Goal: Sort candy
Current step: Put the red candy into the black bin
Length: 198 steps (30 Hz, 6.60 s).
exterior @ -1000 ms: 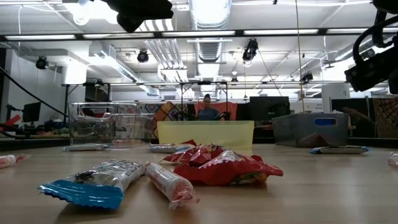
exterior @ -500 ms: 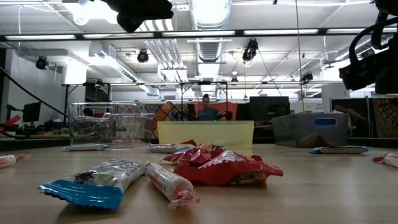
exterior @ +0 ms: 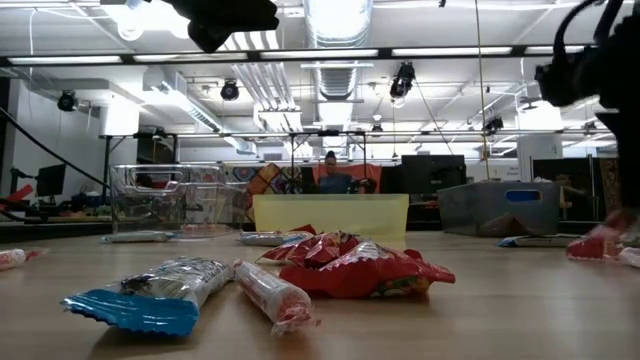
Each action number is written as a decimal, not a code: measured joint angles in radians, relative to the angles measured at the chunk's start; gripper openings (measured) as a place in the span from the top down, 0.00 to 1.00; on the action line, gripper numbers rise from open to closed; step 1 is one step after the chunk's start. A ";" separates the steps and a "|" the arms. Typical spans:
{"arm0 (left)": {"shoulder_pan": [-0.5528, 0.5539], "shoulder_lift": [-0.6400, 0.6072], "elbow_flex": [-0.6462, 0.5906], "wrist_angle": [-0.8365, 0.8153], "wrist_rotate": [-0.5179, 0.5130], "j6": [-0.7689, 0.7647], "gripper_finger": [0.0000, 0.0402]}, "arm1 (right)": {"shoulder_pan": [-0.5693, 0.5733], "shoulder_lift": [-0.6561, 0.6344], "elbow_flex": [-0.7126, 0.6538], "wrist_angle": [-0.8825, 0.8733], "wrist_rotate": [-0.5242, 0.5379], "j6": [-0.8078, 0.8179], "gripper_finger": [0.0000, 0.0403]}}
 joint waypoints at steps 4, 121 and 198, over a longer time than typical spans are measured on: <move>0.000 0.000 0.000 0.000 -0.013 0.000 0.81 | 0.000 -0.046 0.001 -0.001 0.049 -0.001 0.98; 0.074 1.090 0.553 0.487 0.196 0.237 1.00 | 0.131 -0.315 -0.445 0.667 0.127 0.230 0.76; 0.123 0.930 0.506 0.222 0.228 0.178 1.00 | -0.057 -0.270 -0.484 0.984 0.239 -0.080 0.97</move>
